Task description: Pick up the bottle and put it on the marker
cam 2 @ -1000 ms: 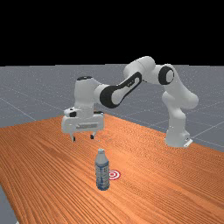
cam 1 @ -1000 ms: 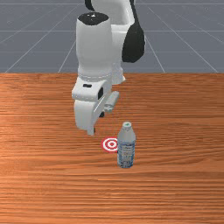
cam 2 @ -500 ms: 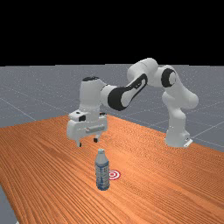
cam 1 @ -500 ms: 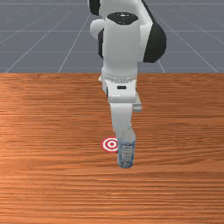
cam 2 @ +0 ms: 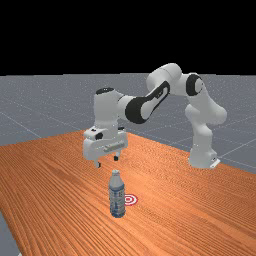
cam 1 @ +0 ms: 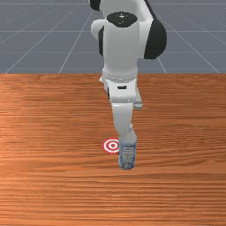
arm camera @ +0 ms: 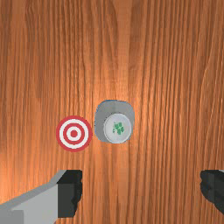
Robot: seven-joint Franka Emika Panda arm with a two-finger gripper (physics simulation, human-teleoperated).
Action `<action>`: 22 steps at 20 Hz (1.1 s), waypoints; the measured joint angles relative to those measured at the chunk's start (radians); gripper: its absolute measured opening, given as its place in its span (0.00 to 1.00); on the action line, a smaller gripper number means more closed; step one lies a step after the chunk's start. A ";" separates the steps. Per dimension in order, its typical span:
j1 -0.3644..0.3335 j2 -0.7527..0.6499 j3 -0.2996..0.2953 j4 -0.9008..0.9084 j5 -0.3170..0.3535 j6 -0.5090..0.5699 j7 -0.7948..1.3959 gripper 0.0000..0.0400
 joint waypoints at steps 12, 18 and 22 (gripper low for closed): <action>0.048 -0.040 0.023 -0.064 -0.013 0.049 0.010 1.00; 0.058 -0.038 -0.007 -0.119 0.003 0.118 0.142 1.00; 0.003 -0.043 0.016 -0.130 0.015 0.126 -0.007 1.00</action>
